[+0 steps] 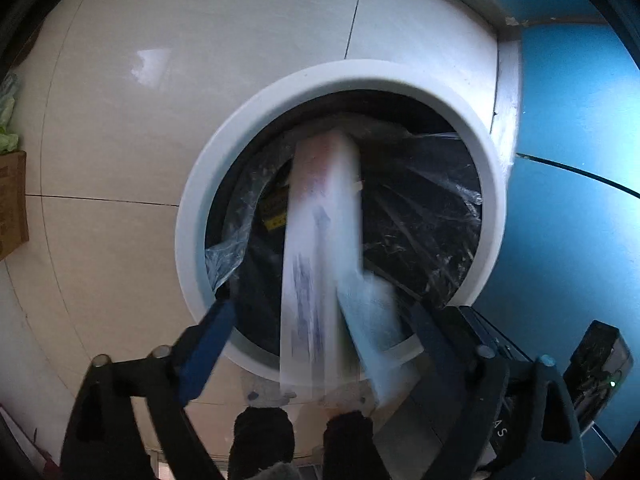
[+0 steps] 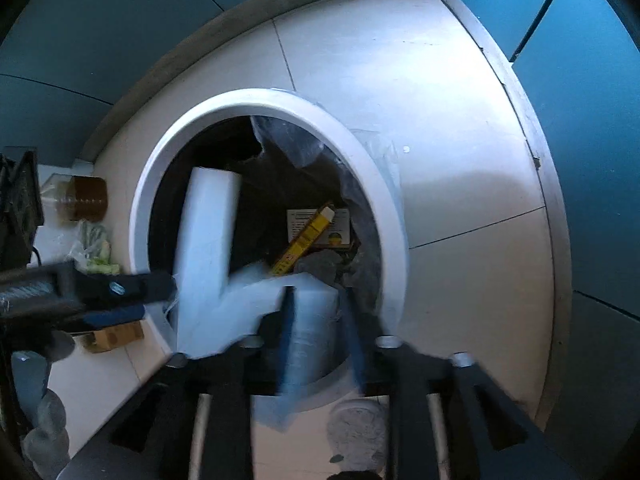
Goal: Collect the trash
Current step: 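Open both tools to drop the toothpaste box and sachet into the bin, then grasp the white tissue with the left tool while the right tool grasps the green pepper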
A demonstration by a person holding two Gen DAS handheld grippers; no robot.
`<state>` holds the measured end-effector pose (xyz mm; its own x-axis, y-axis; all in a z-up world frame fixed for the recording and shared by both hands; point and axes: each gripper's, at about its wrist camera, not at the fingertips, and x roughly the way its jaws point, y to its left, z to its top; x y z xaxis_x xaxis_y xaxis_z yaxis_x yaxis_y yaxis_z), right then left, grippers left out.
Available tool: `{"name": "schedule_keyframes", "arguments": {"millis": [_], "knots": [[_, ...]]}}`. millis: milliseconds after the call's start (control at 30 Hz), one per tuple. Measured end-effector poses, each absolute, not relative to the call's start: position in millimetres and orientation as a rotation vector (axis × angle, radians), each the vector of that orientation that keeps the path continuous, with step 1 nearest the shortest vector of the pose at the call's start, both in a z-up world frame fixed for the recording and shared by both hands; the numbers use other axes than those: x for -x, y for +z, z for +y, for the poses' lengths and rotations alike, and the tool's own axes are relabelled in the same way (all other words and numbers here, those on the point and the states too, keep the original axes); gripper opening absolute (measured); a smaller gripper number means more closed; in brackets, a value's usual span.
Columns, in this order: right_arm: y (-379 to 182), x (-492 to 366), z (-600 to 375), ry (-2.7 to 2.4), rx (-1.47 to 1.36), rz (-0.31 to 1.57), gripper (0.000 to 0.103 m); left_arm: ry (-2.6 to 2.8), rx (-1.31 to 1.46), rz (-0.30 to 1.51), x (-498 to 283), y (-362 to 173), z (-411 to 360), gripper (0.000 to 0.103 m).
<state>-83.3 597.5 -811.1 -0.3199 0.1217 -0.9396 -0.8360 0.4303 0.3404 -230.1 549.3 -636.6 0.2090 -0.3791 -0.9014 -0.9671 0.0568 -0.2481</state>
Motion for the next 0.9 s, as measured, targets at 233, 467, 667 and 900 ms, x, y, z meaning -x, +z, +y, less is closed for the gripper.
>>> {"name": "schedule_keyframes", "arguments": {"millis": [233,467,667,900], "knots": [[-776,86,590,1.100,0.703,1.491,0.070,0.912,1.208,1.385,243,-592,548,0.093],[-714,100,569,1.090,0.786,1.357,0.101,1.115,0.841,1.387,257,-516,510,0.093],[-630,106,541,1.110,0.765,1.317,0.102,1.168,0.788,1.311,271,-427,478,0.093],[-509,105,496,1.151,0.746,1.304,0.102,1.172,0.780,1.246,270,-333,443,0.093]]}}
